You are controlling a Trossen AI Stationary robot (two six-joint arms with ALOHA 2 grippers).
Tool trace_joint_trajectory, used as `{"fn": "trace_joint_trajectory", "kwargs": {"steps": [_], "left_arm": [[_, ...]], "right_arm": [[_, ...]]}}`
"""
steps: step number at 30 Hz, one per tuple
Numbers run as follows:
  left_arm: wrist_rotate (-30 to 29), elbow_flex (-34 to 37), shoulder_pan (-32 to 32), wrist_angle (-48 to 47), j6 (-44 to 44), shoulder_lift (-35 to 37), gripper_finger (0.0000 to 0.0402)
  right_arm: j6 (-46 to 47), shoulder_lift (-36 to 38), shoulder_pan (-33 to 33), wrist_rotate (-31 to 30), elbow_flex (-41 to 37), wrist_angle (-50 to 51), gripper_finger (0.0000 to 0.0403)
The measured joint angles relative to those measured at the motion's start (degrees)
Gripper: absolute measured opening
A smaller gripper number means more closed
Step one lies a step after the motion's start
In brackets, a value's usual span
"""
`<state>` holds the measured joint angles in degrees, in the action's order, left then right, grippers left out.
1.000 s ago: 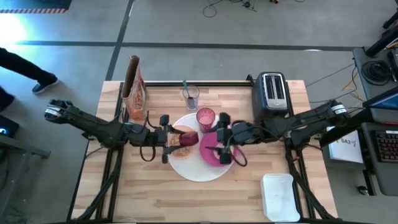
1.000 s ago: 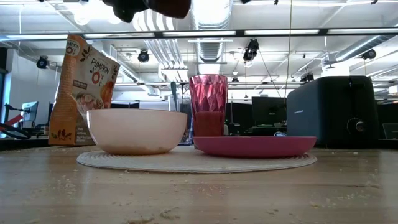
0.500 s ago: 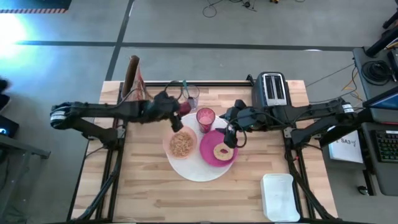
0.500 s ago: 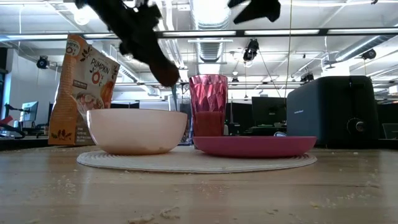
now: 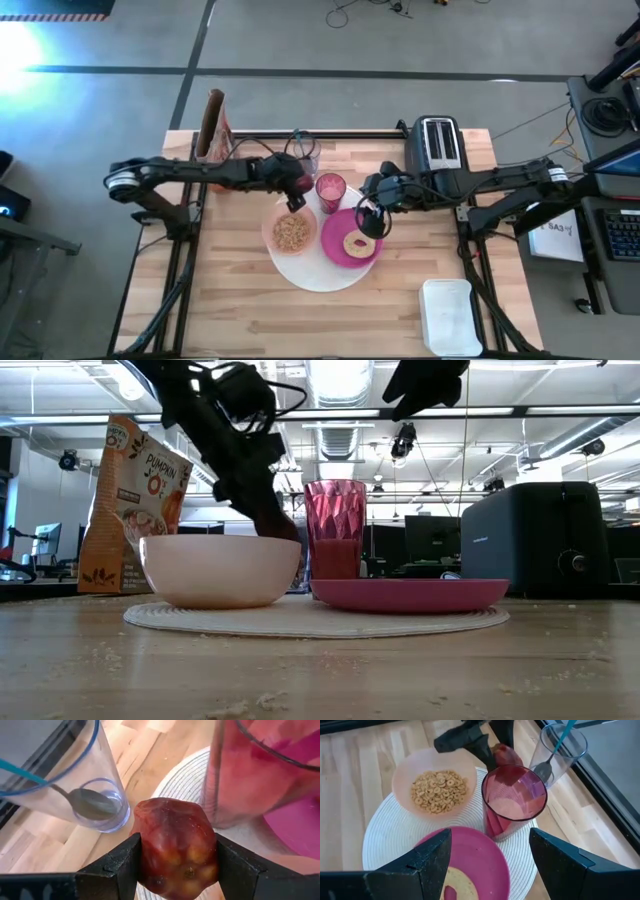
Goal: Arrange a breakfast setting
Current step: Put the red apple on the white table mat to the left of the cup of milk
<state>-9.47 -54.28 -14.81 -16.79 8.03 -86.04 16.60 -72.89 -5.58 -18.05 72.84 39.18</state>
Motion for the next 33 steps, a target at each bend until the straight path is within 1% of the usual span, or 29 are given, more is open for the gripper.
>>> {"fn": "trace_joint_trajectory", "kwargs": {"steps": [17,25,27,30,33], "left_arm": [[-0.2,0.1,0.5,5.1,3.6,-6.8,0.0194],[-0.3,0.3,0.9,5.2,6.0,-7.3,0.0199],[0.4,0.3,0.9,5.0,6.4,-7.2,0.02],[3.4,0.3,1.0,5.0,6.7,-7.2,0.02],[4.1,0.4,1.0,4.8,7.2,-7.4,0.0201]], "right_arm": [[-0.1,0.0,0.0,0.0,0.0,0.8,0.0249],[-0.1,0.0,0.0,0.0,0.0,1.1,0.0249],[-0.2,0.0,0.0,0.0,0.0,1.1,0.0249],[-0.2,0.0,0.0,0.0,0.0,1.1,0.0249],[-0.3,0.0,0.0,0.0,0.0,1.1,0.0249]]}}
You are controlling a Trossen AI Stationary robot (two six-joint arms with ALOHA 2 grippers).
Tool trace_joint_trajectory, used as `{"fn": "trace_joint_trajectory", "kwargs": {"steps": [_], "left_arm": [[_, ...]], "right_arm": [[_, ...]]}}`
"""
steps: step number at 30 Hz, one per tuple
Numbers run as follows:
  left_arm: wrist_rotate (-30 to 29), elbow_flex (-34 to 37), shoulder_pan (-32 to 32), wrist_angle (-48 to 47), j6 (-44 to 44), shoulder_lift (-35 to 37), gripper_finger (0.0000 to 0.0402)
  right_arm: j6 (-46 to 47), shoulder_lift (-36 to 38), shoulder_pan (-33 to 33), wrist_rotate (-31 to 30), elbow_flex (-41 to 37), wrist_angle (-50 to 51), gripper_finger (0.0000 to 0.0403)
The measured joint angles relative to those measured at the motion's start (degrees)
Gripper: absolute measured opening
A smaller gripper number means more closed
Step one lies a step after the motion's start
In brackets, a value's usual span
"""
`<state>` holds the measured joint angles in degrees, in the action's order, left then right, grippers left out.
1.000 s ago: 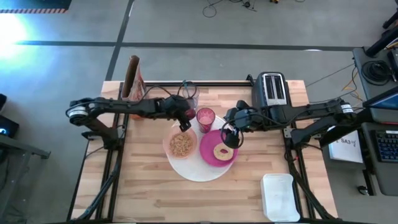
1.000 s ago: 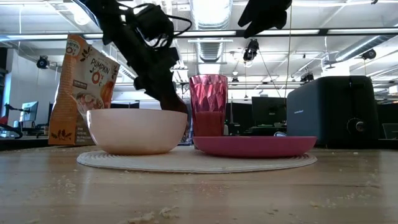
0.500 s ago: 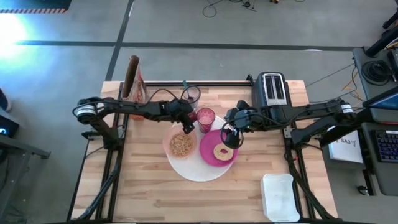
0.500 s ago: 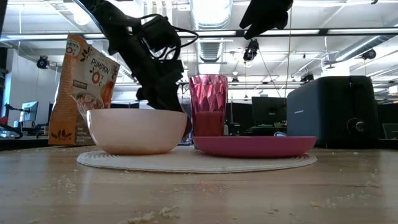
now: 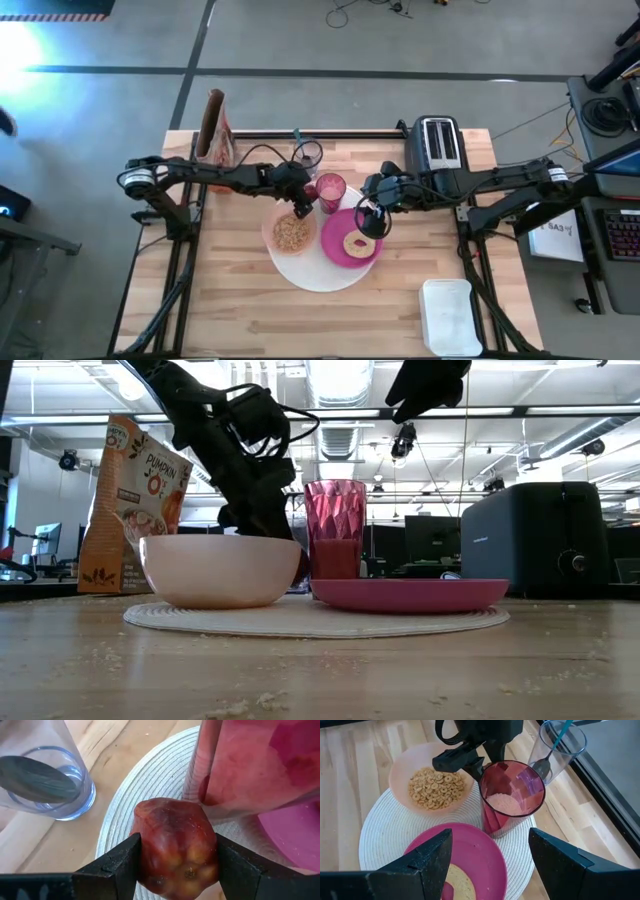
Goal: Arrange a breakfast setting
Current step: Put the red apple on the white table mat to the left of the cup of milk, then put the blue spoon beside the orange bowl
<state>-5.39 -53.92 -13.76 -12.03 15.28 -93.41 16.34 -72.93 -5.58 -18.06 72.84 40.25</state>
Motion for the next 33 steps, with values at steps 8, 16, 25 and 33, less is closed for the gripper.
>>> {"fn": "trace_joint_trajectory", "kwargs": {"steps": [8,16,25,33], "left_arm": [[1.6,0.1,0.0,-2.1,3.3,-0.1,0.0217],[1.9,-0.7,0.1,-3.2,1.9,-0.1,0.026],[3.4,-7.0,0.1,-11.0,-4.2,-0.1,0.0265],[3.4,-14.7,1.1,-22.5,-9.4,0.0,0.0265]], "right_arm": [[0.0,0.0,0.0,0.0,0.0,0.0,0.0249],[-0.5,0.0,0.0,0.0,-0.1,0.0,0.0249],[0.2,0.0,0.0,0.0,-0.1,0.1,0.0249],[0.6,0.0,2.0,0.0,-0.1,-0.2,0.0249]]}}
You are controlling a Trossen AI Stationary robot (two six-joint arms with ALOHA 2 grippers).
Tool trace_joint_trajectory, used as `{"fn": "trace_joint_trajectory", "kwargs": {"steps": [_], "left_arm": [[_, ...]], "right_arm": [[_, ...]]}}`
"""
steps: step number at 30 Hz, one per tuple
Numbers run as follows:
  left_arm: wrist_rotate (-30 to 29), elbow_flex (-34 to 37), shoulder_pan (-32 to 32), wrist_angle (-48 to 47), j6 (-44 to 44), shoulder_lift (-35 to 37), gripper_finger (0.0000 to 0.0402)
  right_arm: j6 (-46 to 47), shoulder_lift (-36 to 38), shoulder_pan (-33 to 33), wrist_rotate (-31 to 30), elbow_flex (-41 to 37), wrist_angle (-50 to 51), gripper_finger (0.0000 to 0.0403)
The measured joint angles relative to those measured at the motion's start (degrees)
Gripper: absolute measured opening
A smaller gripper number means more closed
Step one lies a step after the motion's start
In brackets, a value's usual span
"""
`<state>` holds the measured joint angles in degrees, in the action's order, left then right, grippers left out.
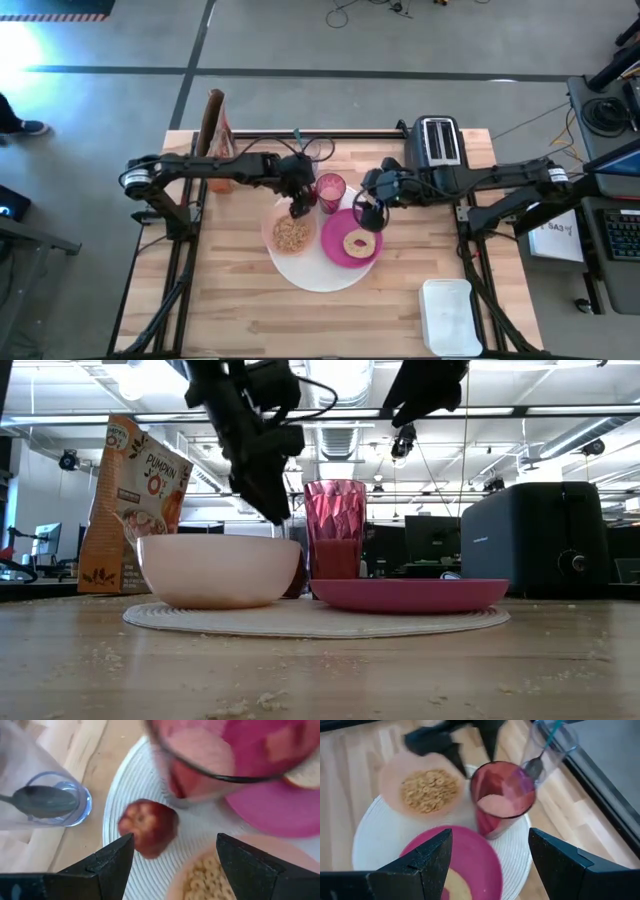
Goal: Arrange a breakfast setting
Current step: Put the blue spoon beside the orange bowl
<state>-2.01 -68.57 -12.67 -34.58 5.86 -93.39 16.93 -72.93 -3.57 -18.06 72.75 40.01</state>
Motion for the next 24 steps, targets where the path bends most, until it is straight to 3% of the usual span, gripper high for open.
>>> {"fn": "trace_joint_trajectory", "kwargs": {"steps": [9,15,18,21,24], "left_arm": [[-1.6,-5.7,5.6,-5.5,-5.8,2.1,0.0265],[-14.4,-3.2,7.1,-6.3,-5.7,8.9,0.0265],[-22.4,1.2,5.9,-0.4,-3.5,13.6,0.0265],[-28.9,7.9,4.0,11.6,-2.3,18.1,0.0265],[-30.7,16.1,1.7,25.2,-2.5,21.3,0.0265]], "right_arm": [[-1.0,-0.5,10.3,0.0,0.0,-2.3,0.0249],[-4.8,-0.4,13.8,0.5,0.0,-3.5,0.0249],[-5.0,-0.5,14.1,0.5,0.0,-3.5,0.0249],[-5.1,-0.7,14.1,0.5,0.0,-3.5,0.0249],[-5.2,-0.8,14.1,0.5,0.0,-3.4,0.0249]]}}
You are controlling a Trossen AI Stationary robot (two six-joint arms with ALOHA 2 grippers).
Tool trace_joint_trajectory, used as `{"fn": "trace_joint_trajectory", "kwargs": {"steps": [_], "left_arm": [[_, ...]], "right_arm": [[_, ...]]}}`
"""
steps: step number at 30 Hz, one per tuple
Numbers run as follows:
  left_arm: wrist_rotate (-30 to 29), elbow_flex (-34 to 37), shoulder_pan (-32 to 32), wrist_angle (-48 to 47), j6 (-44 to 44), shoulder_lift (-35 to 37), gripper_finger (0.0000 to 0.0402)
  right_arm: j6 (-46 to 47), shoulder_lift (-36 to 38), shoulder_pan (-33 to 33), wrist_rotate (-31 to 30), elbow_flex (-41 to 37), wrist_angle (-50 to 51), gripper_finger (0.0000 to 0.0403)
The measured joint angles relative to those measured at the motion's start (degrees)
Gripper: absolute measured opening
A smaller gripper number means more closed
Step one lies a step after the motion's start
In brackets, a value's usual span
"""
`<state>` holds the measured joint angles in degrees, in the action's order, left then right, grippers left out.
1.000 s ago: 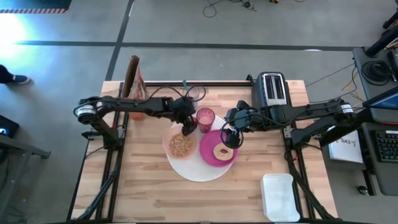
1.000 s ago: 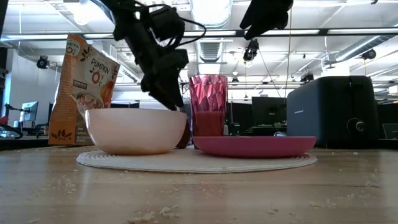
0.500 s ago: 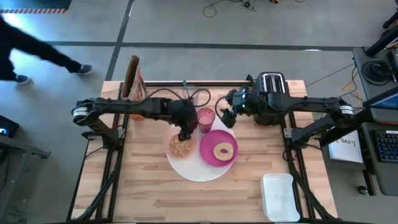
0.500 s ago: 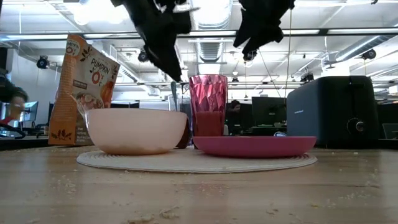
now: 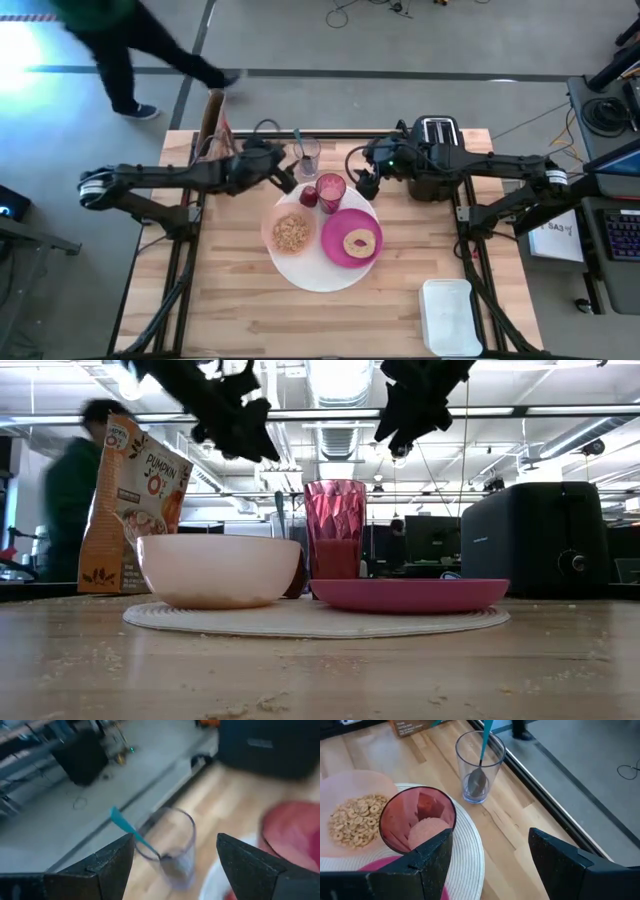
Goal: Arrange a breakfast setting
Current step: Put the blue spoon beside the orange bowl
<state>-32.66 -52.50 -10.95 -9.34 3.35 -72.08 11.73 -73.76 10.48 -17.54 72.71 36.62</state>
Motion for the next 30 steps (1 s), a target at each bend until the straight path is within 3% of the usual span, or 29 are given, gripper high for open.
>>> {"fn": "trace_joint_trajectory", "kwargs": {"steps": [6,11,18,30], "left_arm": [[-0.9,14.7,-3.4,24.5,-1.3,1.9,0.0263],[-0.9,21.3,-4.6,41.2,-10.0,-0.2,0.0252],[-0.8,22.1,-8.0,47.7,-11.1,-7.2,0.0246],[-0.7,16.1,-10.4,54.9,-11.3,-17.8,0.0246]], "right_arm": [[0.0,0.0,0.0,0.0,0.0,0.6,0.0249],[0.0,0.0,0.0,0.0,0.0,0.6,0.0249],[0.2,0.0,0.0,0.0,0.0,0.6,0.0249],[0.2,0.0,0.0,0.0,-0.1,0.6,0.0249]]}}
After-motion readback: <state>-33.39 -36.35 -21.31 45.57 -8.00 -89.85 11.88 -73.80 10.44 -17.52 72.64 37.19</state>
